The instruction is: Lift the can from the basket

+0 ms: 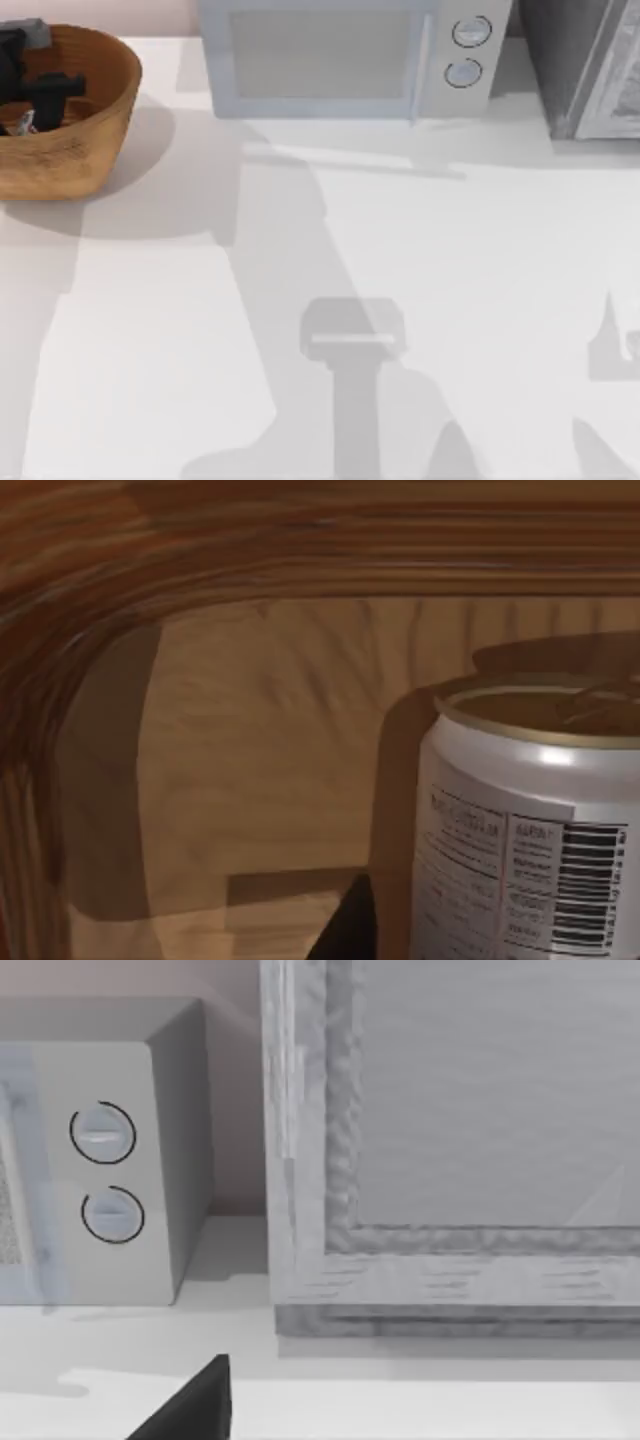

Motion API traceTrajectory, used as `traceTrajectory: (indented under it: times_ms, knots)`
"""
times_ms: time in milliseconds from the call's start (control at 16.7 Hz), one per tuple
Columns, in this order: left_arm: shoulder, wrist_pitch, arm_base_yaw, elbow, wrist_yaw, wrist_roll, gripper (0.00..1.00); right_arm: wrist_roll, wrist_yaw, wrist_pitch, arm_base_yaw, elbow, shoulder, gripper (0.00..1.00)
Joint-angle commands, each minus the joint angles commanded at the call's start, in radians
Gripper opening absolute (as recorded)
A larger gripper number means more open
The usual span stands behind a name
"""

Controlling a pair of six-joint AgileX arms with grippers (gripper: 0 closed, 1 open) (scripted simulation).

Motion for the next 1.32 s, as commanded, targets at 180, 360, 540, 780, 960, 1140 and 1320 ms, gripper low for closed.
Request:
traceTrajectory:
  times_ms: [180,360,540,780,960,1140,1320]
  knots:
    - [0.0,0.0,0.0,0.0,0.0,0.0,0.17,0.0,0.0,0.0,0.0,0.0,0.0,1.0]
    - [0.0,0.0,0.0,0.0,0.0,0.0,0.0,0.0,0.0,0.0,0.0,0.0,0.0,1.0]
    - [0.0,0.0,0.0,0.0,0.0,0.0,0.0,0.0,0.0,0.0,0.0,0.0,0.0,1.0]
    - [0.0,0.0,0.0,0.0,0.0,0.0,0.0,0.0,0.0,0.0,0.0,0.0,0.0,1.0]
    - [-0.082,0.002,0.001,-0.051,-0.005,-0.025,0.0,0.0,0.0,0.0,0.0,0.0,0.0,1.0]
    - [-0.174,0.079,0.006,-0.142,-0.022,-0.034,0.0,0.0,0.0,0.0,0.0,0.0,0.0,1.0]
    - [-0.359,0.213,0.009,-0.324,-0.051,-0.045,0.0,0.0,0.0,0.0,0.0,0.0,0.0,1.0]
